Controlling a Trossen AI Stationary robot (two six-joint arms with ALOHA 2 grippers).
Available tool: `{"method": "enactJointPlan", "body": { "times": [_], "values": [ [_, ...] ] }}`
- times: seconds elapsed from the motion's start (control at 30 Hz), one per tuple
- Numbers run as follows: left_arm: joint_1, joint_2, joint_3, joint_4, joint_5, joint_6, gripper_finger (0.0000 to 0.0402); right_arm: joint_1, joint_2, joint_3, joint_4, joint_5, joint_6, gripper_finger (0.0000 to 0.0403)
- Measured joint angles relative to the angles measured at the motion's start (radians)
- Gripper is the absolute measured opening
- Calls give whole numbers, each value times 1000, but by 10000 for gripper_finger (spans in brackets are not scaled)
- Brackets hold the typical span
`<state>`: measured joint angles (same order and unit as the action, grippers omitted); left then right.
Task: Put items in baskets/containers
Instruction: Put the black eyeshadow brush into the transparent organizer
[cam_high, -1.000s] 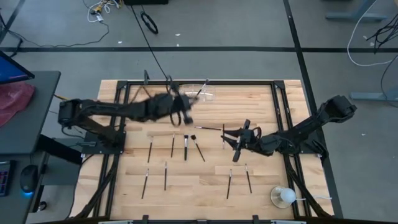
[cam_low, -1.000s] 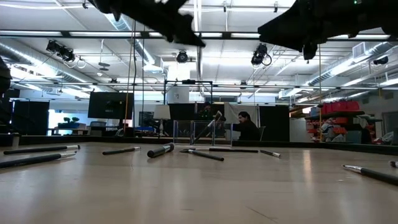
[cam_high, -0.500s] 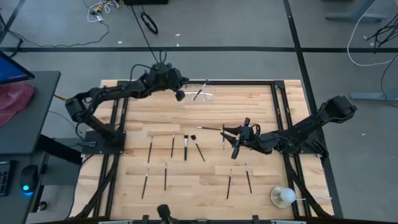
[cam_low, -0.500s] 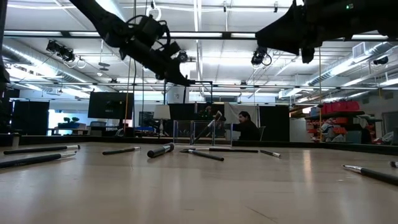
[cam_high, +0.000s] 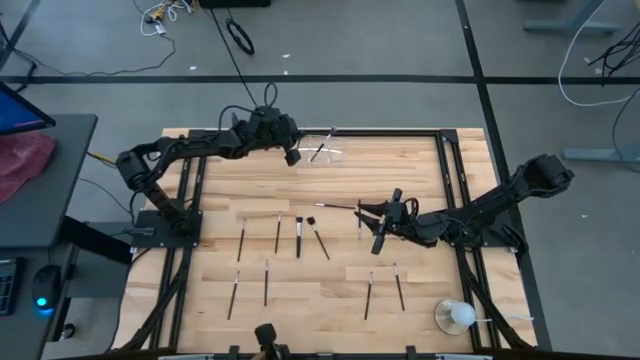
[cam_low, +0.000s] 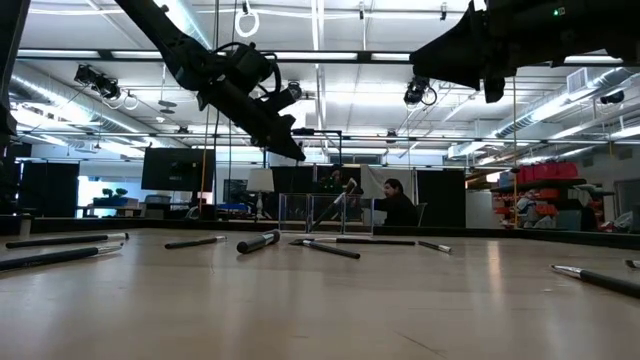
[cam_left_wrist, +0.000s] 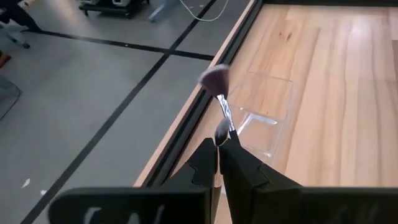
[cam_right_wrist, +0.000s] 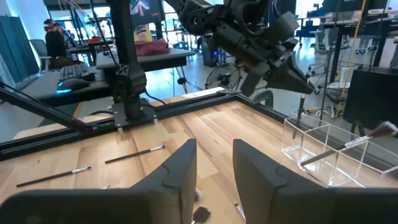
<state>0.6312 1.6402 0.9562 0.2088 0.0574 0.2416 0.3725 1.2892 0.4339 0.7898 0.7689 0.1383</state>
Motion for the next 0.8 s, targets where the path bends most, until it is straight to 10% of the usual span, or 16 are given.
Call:
{"method": "enactJointPlan", "body": {
  "times": [0.8],
  "values": [
    [13,62,10,12,-30,-103,75,0,0,0,-2,0,0,104]
  ]
}}
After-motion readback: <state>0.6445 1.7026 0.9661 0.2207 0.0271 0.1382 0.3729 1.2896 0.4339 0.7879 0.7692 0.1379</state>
